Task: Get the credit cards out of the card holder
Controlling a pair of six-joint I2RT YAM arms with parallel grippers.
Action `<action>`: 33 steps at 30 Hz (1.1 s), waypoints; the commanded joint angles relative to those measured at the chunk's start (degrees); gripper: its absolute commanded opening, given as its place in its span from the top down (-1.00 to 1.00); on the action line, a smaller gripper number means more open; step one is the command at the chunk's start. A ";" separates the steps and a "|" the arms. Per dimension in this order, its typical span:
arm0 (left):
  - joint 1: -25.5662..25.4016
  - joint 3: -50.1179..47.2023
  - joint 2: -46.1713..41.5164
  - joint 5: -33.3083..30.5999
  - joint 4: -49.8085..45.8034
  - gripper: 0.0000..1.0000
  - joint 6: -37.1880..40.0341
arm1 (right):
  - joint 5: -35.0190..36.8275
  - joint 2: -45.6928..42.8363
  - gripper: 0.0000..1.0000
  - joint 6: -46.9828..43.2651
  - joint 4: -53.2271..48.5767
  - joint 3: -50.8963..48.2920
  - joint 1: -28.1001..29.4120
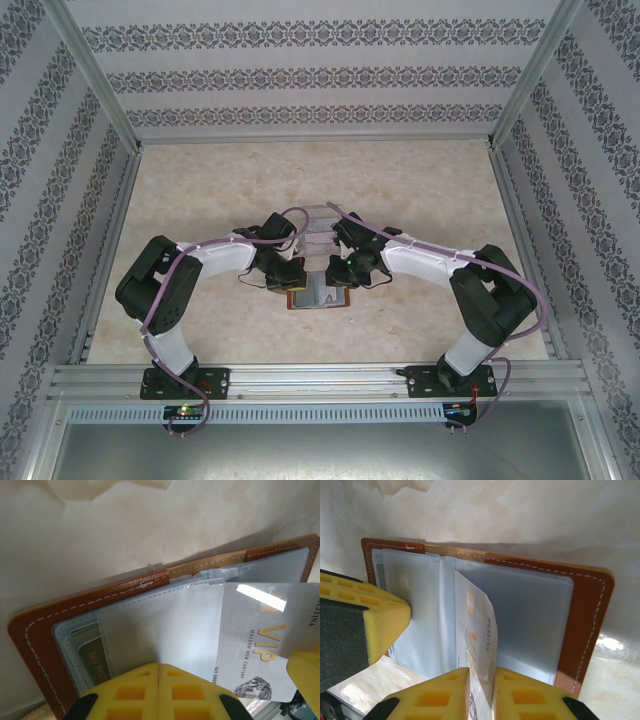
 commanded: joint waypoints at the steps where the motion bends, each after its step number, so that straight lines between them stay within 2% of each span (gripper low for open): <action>1: -0.61 -0.30 1.20 -2.67 -2.80 1.00 0.96 | -1.54 -1.53 0.62 1.82 0.87 0.29 0.86; 6: -0.58 -0.31 1.13 -2.59 -2.80 1.00 0.96 | -1.91 -1.90 0.62 2.47 1.02 0.10 1.23; 15: -0.56 0.52 -0.09 -2.88 -4.19 1.00 1.23 | -1.50 -1.75 0.80 2.02 0.15 0.79 1.27; 21: -0.58 2.45 -1.71 -3.43 -6.08 0.97 1.64 | -0.44 -2.63 0.84 1.23 -0.63 1.28 1.14; 28: -0.45 3.87 -3.00 -4.78 -7.29 0.95 2.23 | 1.66 -4.30 0.86 -3.35 -5.05 3.47 0.70; 33: 0.17 3.05 -4.58 -6.17 -7.02 0.95 2.27 | 2.65 -4.84 1.00 -8.96 -8.49 5.97 0.40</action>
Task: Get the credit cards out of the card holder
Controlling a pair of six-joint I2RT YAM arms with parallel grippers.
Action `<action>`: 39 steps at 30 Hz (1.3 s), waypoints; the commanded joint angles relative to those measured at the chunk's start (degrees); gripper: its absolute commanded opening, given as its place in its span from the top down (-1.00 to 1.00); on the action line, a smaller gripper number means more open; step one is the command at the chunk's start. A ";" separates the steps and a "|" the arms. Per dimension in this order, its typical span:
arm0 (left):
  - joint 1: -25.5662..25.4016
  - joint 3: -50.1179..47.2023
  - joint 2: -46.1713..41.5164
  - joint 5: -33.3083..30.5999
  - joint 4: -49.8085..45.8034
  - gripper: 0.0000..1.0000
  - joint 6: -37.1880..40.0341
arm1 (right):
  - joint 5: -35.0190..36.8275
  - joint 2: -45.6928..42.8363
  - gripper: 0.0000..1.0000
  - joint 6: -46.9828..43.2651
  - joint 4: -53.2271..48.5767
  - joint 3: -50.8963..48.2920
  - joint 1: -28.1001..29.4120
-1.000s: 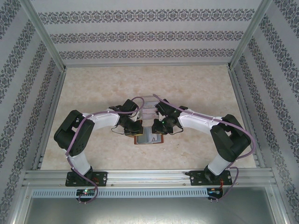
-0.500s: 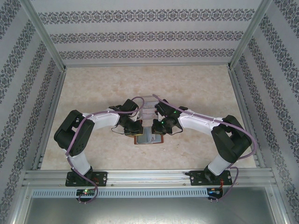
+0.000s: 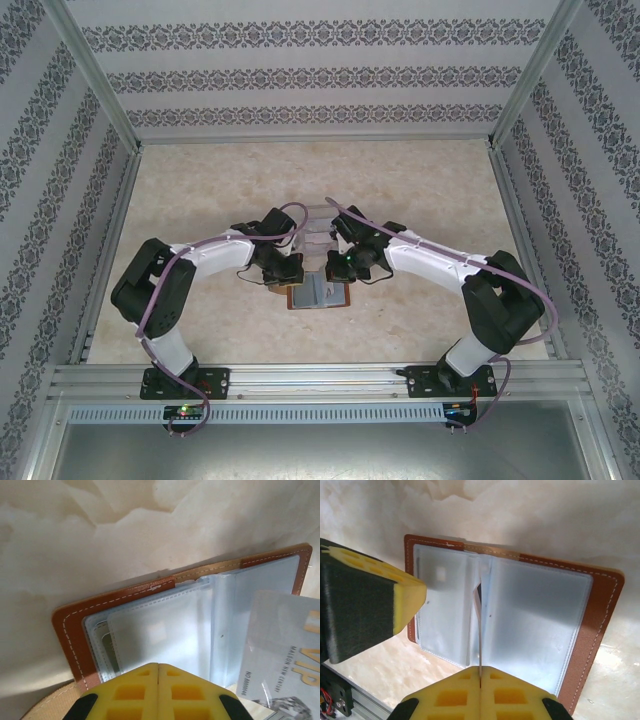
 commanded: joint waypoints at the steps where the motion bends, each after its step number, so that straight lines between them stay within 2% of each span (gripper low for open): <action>1: 0.49 0.18 -2.93 -1.97 -1.97 0.95 1.19 | 2.26 -2.05 1.00 -6.21 -4.49 2.70 -0.47; 5: 2.11 -1.24 -4.54 -2.20 -1.67 0.95 1.48 | 1.33 -3.06 1.00 -13.22 -5.27 3.98 -1.66; 13: 4.10 -3.68 -6.25 -2.00 -0.42 0.93 2.16 | 0.10 0.08 1.00 -33.40 -10.41 9.34 -5.22; 20: 5.79 -5.71 -7.52 -0.77 1.50 0.86 2.24 | 4.59 4.54 1.00 -59.99 -16.97 15.64 -6.31; 25: 6.67 -7.28 -8.68 -0.28 2.70 0.78 1.78 | 5.00 6.71 1.00 -76.43 -19.38 18.83 -7.24; 31: 7.27 -8.16 -9.18 -0.72 2.29 0.74 1.87 | 5.71 12.34 1.00 -87.98 -25.95 28.93 -7.95; 39: 7.67 -8.98 -10.38 -2.01 1.48 0.73 1.08 | 7.91 23.38 1.00 -94.52 -36.65 47.29 -8.75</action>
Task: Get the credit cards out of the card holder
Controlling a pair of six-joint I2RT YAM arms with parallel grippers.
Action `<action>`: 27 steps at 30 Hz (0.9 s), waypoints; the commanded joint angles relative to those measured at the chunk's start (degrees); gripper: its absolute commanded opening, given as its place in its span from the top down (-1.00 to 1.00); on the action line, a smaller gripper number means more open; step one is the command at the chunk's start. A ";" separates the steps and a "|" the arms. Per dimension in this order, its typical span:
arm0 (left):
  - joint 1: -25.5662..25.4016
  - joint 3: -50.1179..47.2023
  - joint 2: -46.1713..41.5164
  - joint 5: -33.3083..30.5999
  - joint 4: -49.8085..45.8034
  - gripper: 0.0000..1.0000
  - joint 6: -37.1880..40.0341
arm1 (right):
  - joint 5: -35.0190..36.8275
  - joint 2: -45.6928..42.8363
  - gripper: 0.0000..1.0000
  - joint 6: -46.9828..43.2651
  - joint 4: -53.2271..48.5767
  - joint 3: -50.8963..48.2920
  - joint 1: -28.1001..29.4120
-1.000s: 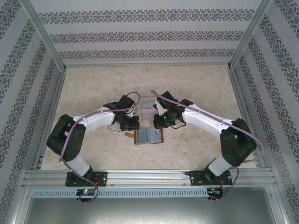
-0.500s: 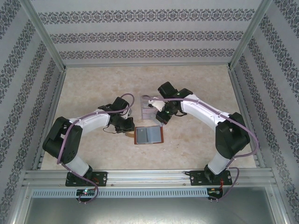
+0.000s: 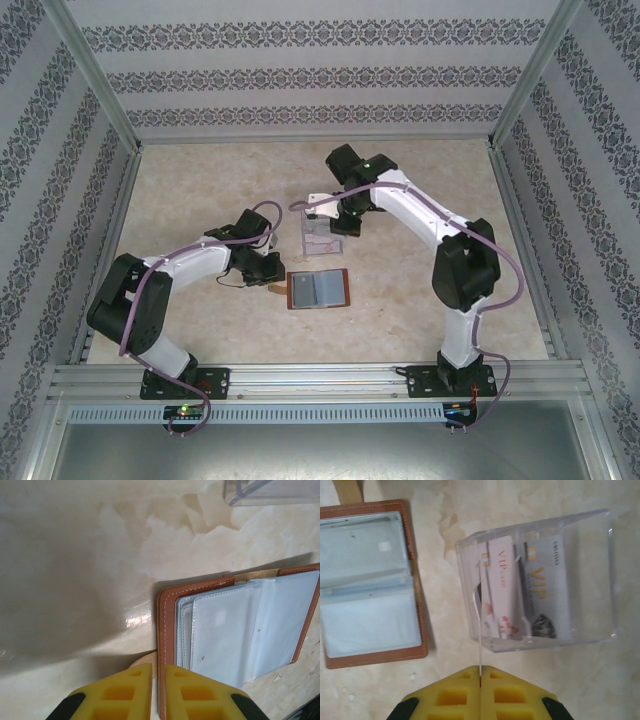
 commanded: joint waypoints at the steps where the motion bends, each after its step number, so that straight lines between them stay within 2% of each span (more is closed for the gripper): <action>1: 0.78 -0.79 -1.93 -0.91 -0.24 0.73 0.03 | 1.05 4.01 1.00 -5.91 -7.90 7.31 -0.73; 11: 0.98 -1.54 -2.80 -1.38 -0.62 0.72 -1.20 | 1.43 16.02 1.00 -10.24 -16.73 24.31 -1.36; 27: 1.02 -2.33 -4.03 -2.36 -1.51 0.72 -1.94 | 0.02 25.03 1.00 -11.46 -18.43 33.35 -1.54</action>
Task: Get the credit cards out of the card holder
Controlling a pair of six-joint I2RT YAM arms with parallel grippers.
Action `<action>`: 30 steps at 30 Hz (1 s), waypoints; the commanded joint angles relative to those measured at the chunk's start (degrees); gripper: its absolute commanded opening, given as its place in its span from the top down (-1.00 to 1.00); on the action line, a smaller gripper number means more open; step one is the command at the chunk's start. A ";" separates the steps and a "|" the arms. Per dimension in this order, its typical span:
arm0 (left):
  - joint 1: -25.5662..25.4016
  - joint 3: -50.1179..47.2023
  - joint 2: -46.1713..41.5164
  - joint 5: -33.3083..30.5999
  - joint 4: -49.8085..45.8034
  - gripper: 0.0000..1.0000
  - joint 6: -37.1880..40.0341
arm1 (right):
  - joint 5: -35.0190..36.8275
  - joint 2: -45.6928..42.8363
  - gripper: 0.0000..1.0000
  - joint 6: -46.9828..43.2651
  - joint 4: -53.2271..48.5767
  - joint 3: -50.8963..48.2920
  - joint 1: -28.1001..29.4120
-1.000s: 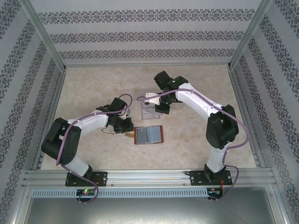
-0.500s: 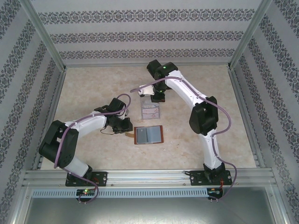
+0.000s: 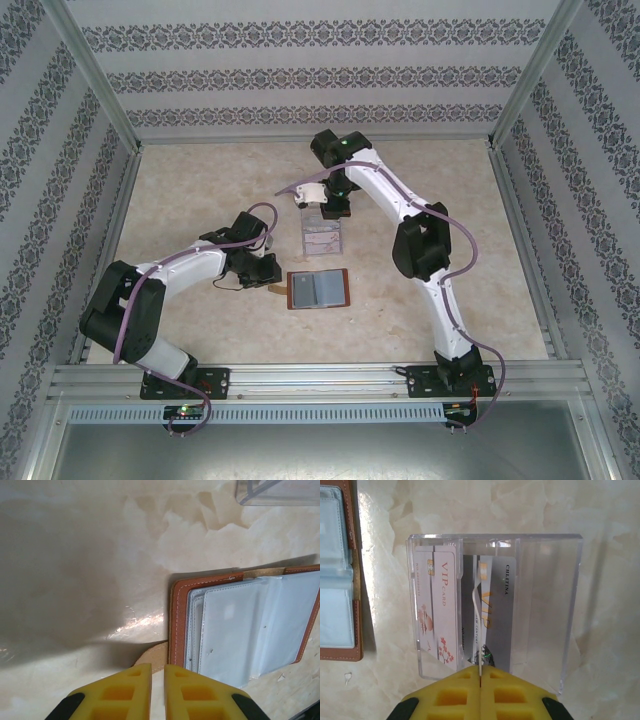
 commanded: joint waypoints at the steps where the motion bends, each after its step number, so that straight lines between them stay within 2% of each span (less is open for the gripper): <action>1: 0.67 -0.45 -1.25 -0.87 -1.29 0.72 -0.85 | -1.35 1.97 1.00 -1.16 -2.74 2.12 -0.23; 14: 0.71 -0.20 -0.53 -0.12 -0.72 0.72 -0.63 | -2.67 5.39 1.00 0.25 -5.56 2.34 0.89; 18: 0.63 0.12 -0.60 -0.01 -0.87 0.72 -0.61 | -2.26 4.65 0.70 2.47 -3.84 2.61 1.09; 25: 0.64 1.23 -0.98 1.63 -0.80 0.71 -0.50 | -0.27 -0.14 0.58 5.49 -0.55 1.21 0.66; 30: 0.66 2.20 -1.27 2.53 -1.24 0.71 -0.07 | 1.58 -5.95 0.56 8.93 3.97 -5.34 0.57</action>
